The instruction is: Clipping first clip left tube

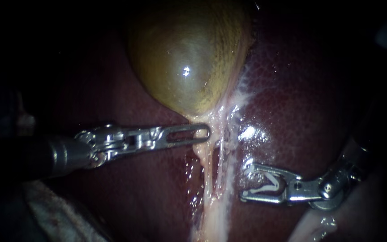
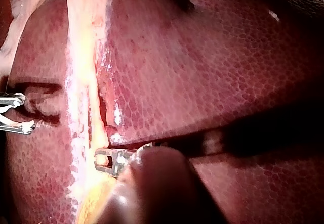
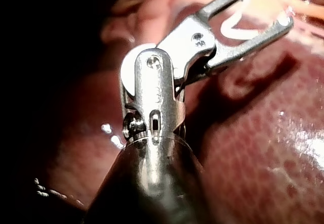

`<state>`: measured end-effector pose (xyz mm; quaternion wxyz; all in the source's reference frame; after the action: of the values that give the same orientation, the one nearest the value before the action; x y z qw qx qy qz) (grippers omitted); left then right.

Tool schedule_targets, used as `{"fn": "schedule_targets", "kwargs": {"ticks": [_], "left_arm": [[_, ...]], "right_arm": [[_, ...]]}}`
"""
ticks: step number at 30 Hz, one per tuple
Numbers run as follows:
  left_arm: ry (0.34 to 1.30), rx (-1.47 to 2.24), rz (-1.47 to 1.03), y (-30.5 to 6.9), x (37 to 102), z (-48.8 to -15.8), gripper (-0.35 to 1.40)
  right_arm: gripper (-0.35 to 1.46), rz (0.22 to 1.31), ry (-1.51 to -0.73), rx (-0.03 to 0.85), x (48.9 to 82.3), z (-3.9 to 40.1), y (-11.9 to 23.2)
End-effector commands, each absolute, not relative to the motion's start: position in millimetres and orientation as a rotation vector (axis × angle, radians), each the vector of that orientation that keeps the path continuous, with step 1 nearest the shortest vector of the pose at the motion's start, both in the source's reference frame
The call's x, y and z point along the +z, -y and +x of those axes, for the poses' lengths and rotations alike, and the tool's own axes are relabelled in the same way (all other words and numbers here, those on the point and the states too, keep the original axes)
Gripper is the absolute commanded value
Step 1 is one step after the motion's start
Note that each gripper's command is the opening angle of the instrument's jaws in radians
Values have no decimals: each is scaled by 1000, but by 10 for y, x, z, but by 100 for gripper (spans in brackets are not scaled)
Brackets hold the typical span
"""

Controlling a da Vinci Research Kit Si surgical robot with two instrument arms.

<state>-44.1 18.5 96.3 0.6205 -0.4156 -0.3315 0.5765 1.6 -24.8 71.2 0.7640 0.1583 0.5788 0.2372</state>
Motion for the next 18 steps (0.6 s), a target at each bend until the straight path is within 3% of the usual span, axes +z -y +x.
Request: {"fn": "schedule_targets", "kwargs": {"ticks": [1, 18], "left_arm": [[762, 1325, -955, -185, 963, -440, -35], [761, 1325, -955, -183, 962, -440, -35]], "right_arm": [[45, 344, -1258, 516, 712, 16, 248], [45, 344, -1258, 516, 712, 16, 248]]}}
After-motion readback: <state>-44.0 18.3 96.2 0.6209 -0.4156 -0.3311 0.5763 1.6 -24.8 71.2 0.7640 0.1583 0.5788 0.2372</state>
